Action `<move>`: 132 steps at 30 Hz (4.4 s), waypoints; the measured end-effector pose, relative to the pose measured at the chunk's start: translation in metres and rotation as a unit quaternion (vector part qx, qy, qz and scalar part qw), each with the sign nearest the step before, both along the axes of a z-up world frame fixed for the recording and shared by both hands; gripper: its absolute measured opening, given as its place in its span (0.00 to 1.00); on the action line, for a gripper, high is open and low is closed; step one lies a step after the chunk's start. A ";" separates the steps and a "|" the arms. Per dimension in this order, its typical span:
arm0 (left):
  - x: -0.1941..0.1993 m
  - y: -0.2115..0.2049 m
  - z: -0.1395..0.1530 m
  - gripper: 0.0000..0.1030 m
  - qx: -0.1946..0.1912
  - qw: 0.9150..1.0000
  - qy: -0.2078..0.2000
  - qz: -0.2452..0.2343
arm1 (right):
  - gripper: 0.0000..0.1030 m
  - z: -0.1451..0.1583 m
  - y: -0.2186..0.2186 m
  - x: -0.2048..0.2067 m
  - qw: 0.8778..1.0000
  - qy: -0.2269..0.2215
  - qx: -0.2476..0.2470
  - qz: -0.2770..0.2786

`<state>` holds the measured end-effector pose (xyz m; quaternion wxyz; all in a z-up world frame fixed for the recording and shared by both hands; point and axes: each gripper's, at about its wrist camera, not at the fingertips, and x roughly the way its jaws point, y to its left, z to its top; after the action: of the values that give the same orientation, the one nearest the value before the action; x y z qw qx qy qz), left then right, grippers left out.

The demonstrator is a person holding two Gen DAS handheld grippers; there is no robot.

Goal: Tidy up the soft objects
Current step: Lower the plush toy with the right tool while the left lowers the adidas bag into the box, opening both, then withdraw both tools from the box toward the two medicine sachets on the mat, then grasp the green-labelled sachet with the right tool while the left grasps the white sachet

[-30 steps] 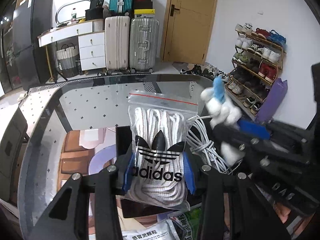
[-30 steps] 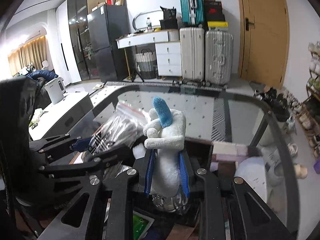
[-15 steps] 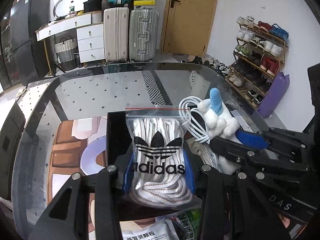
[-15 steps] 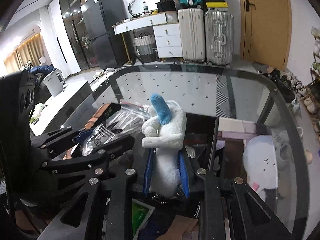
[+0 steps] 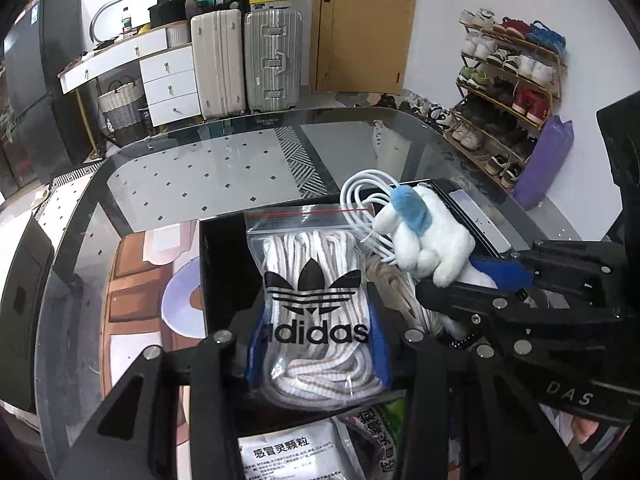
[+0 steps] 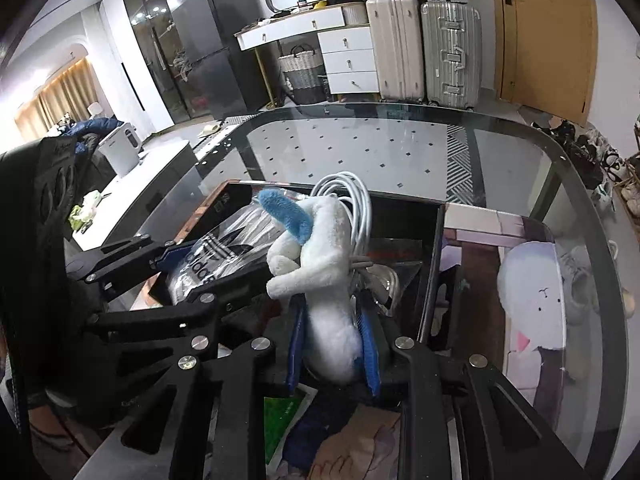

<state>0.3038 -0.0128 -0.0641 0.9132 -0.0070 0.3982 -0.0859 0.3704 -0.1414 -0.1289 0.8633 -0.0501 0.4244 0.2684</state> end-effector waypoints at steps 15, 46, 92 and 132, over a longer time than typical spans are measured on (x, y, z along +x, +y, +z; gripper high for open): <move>-0.036 0.021 0.036 0.75 -0.030 0.999 -0.030 -0.012 | 0.54 0.036 -0.023 -0.039 0.999 -0.018 0.038 -0.006; -0.078 0.021 -0.031 0.75 0.039 0.985 0.024 -0.167 | 0.62 -0.029 0.008 -0.062 0.997 0.075 -0.005 0.012; -0.145 -0.011 -0.023 0.75 0.037 0.954 0.102 -0.280 | 0.42 -0.034 -0.005 -0.077 0.991 0.078 -0.088 0.058; -0.086 0.027 -0.023 0.45 0.034 0.992 0.092 -0.082 | 0.37 -0.038 0.014 -0.097 0.990 0.045 -0.116 0.070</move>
<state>0.2175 0.0141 -0.0876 0.8622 0.0487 0.4826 -0.1461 0.2735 -0.1278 -0.1667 0.8106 -0.1669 0.4869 0.2792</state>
